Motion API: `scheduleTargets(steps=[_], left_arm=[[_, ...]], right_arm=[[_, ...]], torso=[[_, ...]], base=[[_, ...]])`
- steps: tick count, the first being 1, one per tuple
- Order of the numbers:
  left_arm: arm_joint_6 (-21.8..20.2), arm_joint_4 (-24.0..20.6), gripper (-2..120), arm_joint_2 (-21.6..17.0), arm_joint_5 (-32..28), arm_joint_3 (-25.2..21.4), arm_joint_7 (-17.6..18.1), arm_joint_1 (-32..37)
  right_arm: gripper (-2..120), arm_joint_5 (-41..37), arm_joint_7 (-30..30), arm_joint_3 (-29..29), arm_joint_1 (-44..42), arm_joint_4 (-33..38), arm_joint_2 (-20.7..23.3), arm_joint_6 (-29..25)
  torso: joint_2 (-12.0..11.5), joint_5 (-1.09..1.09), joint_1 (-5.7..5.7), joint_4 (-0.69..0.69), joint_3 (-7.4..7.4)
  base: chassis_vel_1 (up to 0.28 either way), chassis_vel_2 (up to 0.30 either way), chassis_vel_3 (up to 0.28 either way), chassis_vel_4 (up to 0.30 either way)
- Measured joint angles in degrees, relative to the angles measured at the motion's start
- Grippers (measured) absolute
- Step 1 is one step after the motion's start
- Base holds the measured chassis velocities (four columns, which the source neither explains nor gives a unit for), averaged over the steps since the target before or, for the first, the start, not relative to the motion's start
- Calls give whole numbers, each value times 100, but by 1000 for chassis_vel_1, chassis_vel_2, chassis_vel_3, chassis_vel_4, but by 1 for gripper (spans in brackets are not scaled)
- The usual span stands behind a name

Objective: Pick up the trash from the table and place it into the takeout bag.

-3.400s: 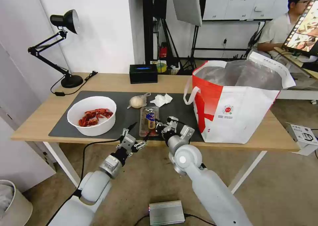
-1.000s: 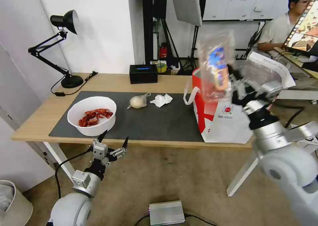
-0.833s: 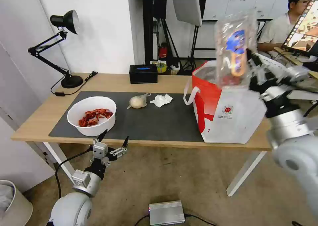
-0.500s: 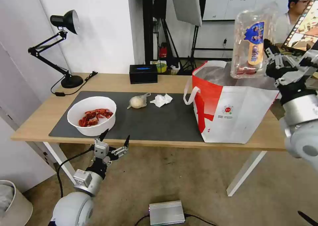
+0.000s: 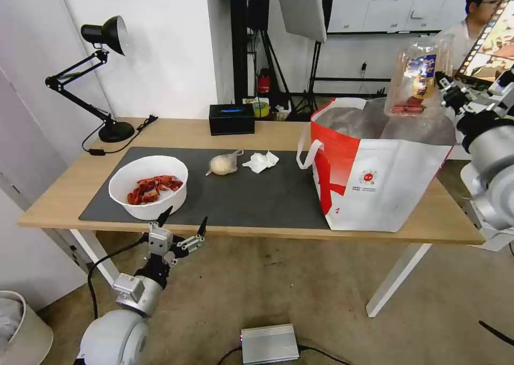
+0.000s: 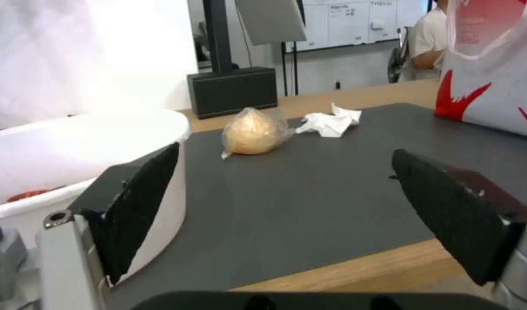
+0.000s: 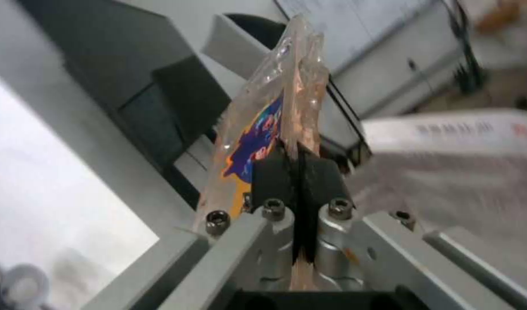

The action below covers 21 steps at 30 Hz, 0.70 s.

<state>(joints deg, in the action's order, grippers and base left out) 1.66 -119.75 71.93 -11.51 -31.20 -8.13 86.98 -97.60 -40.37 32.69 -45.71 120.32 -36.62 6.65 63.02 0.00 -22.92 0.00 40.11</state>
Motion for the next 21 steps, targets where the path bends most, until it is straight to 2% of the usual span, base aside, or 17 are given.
scheduleTargets(steps=[6,21], left_arm=[[0,-14,100,5,9,14,-1,-3],[1,-11,100,17,9,45,-1,-20]], right_arm=[[0,-772,-672,-116,287,-207,-42,-15],[0,-1091,-1220,-388,747,-403,-182,55]], torso=[[0,0,0,0,0],[1,0,0,0,0]], base=[[0,0,0,0],[0,0,0,0]])
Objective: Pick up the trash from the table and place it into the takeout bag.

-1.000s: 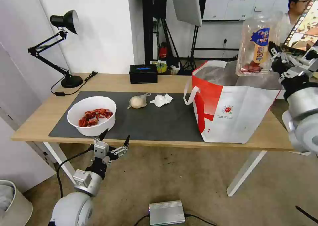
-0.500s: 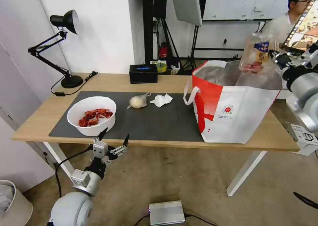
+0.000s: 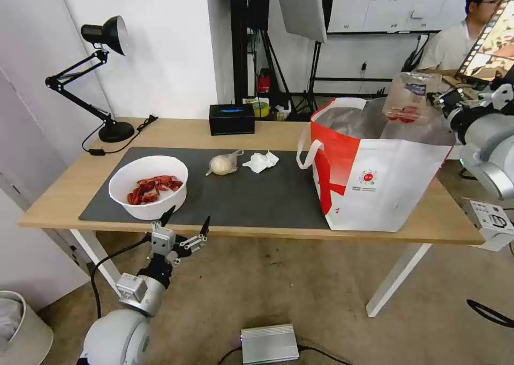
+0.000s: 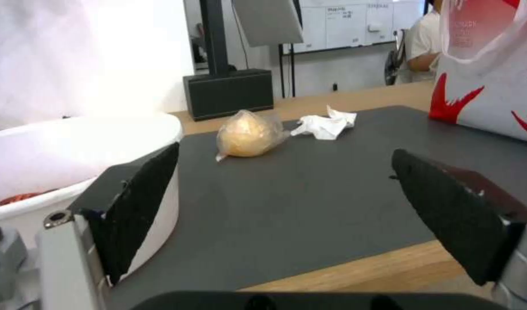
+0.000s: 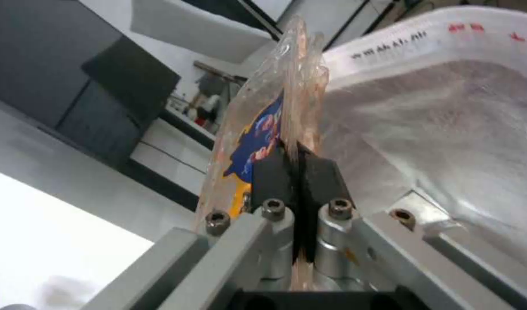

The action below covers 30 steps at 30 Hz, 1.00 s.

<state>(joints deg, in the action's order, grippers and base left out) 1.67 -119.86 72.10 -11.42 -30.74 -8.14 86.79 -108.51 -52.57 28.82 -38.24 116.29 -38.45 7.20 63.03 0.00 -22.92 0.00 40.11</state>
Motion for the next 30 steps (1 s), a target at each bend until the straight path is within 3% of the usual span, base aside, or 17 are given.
scheduleTargets(steps=[15,30], left_arm=[[-1,33,100,59,0,15,0,-34],[-23,-17,100,74,-17,4,0,-28]], right_arm=[[0,-194,-397,-51,-11,3,-138,232],[53,-34,-198,83,-290,93,-176,281]], torso=[[0,0,0,0,0],[0,0,0,0,0]], base=[[0,0,0,0],[0,0,0,0]])
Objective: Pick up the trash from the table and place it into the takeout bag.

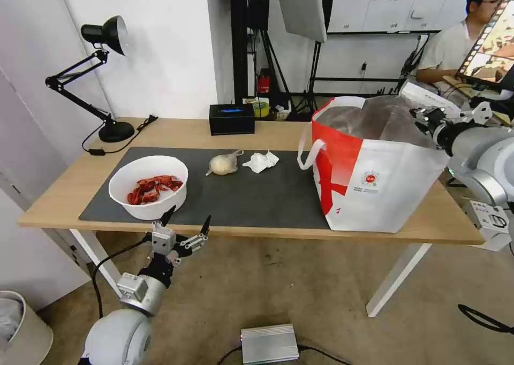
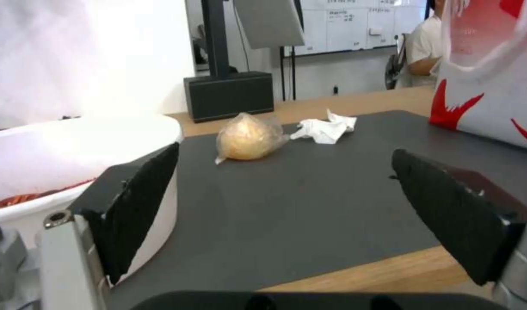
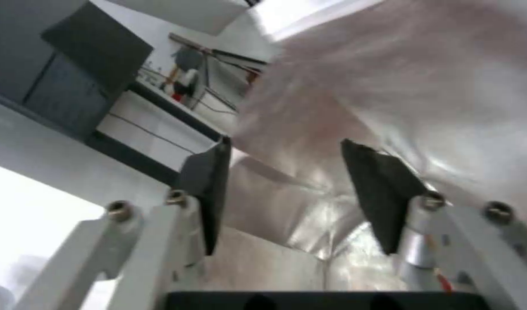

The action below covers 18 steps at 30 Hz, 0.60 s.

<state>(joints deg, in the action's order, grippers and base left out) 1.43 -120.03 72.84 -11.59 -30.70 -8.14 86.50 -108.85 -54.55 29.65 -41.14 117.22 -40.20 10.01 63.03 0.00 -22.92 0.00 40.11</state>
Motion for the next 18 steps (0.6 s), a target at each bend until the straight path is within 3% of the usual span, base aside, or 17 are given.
scheduleTargets(steps=[6,12,18], left_arm=[[-6,-68,100,4,-4,-11,0,21],[-12,-108,100,-22,-92,-91,2,25],[-18,-83,100,-27,-235,-171,3,41]], right_arm=[[71,548,1066,150,-477,124,-33,-186],[96,1880,2538,182,-960,247,-121,-691],[99,2841,3470,35,-1369,547,-231,-975]], torso=[[0,1,0,0,0],[0,0,0,0,0],[0,-1,0,0,0]], base=[[0,0,0,0],[0,0,0,0],[0,0,0,0]])
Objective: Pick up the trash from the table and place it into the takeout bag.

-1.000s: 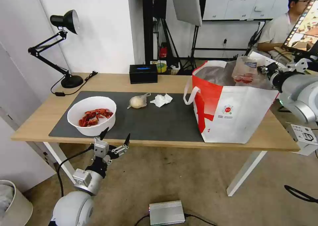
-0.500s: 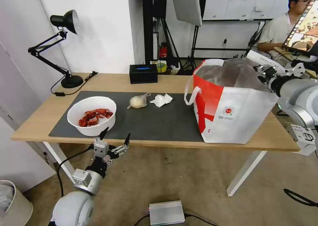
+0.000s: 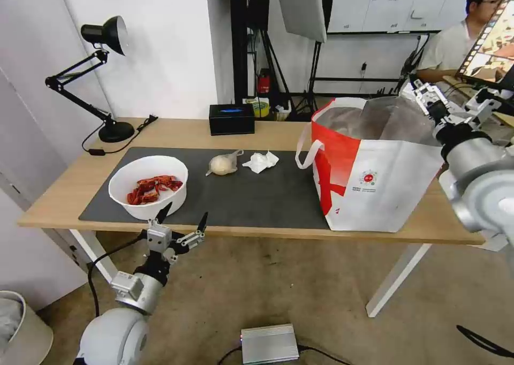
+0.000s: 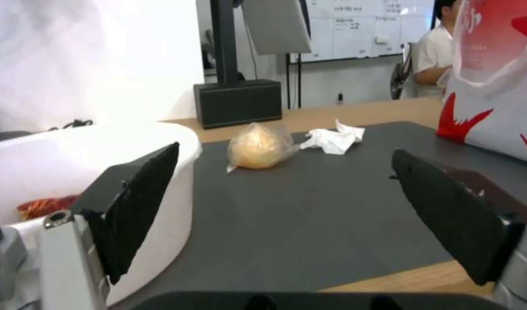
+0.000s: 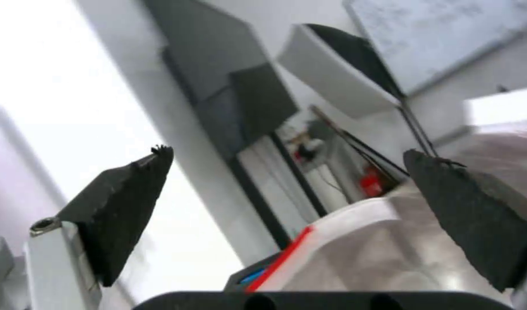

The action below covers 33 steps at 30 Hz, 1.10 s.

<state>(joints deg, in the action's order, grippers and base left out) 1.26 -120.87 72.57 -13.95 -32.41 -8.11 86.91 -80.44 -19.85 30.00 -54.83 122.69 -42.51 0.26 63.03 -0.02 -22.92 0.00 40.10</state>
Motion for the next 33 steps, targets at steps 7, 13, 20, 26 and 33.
scheduleTargets(steps=[7,13,20,26,33], left_arm=[[-7,94,100,7,-72,-5,-1,23],[-21,143,100,15,-78,8,-1,38],[-60,143,100,42,-76,-21,39,47],[-87,210,100,130,-48,-142,92,22],[-73,283,100,205,-58,-297,97,-9]], right_arm=[[99,1720,472,-616,-431,162,-270,-203],[99,2613,663,-993,-786,121,-747,-426],[99,3220,855,-1049,-1066,18,-988,-606],[99,4326,1140,-1047,-1592,-183,-1428,-901],[99,4893,1340,-1032,-1927,-334,-1789,-1102]], torso=[[0,1,0,0,0],[0,1,0,0,0],[0,2,0,0,0],[0,1,0,0,0],[0,1,0,0,0]], base=[[0,0,0,0],[0,0,0,0],[0,0,0,0],[0,0,0,0],[0,0,0,0]])
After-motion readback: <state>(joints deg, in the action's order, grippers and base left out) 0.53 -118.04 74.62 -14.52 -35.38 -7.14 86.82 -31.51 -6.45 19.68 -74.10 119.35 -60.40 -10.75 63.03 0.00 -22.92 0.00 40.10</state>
